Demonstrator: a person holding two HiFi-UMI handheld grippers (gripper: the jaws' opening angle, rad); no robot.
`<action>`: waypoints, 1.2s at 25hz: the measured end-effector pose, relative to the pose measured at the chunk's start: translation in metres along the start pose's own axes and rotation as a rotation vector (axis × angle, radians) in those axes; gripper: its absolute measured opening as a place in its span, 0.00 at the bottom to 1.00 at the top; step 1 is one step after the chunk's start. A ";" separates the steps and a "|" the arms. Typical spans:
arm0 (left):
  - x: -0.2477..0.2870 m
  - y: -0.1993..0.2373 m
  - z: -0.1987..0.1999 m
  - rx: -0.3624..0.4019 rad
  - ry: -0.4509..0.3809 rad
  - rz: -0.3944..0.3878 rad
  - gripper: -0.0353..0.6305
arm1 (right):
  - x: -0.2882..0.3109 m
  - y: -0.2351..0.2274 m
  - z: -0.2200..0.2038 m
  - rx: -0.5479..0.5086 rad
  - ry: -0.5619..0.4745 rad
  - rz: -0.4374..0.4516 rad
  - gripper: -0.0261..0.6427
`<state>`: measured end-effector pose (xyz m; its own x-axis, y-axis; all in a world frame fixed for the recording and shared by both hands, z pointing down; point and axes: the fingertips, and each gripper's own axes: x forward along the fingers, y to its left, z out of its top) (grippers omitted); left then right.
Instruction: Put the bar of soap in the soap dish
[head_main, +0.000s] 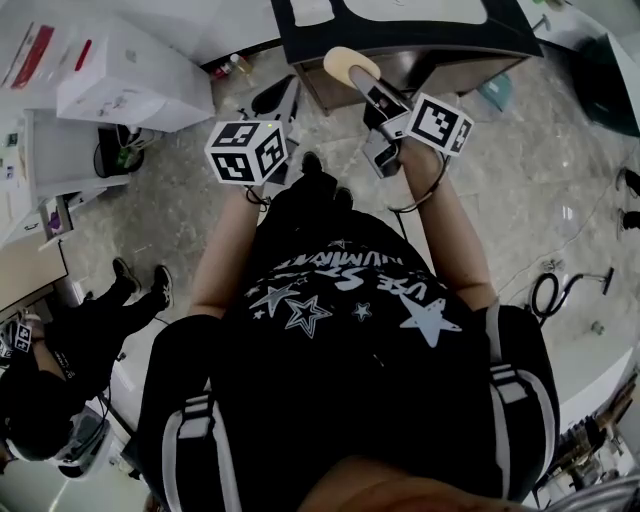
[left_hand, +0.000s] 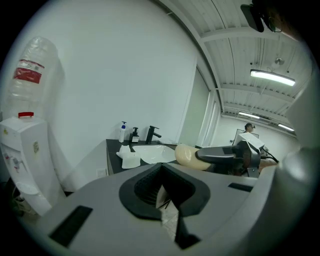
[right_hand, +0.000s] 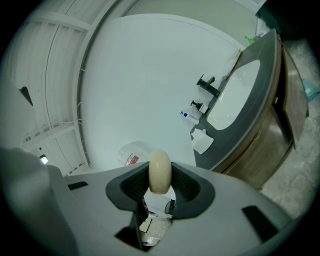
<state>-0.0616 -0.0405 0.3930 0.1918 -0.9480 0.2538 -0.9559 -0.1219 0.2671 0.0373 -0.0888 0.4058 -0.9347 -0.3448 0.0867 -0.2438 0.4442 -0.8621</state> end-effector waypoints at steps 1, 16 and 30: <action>0.001 0.004 0.001 -0.005 0.001 0.003 0.07 | 0.003 0.000 0.001 -0.002 0.001 0.002 0.23; 0.068 0.040 0.024 -0.027 -0.004 -0.058 0.07 | 0.045 -0.029 0.049 0.015 -0.028 -0.085 0.23; 0.143 0.131 0.051 -0.066 0.011 -0.068 0.07 | 0.147 -0.062 0.098 0.005 -0.014 -0.130 0.23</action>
<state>-0.1712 -0.2068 0.4166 0.2588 -0.9350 0.2426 -0.9238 -0.1661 0.3450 -0.0597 -0.2482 0.4232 -0.8916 -0.4106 0.1911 -0.3615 0.3912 -0.8463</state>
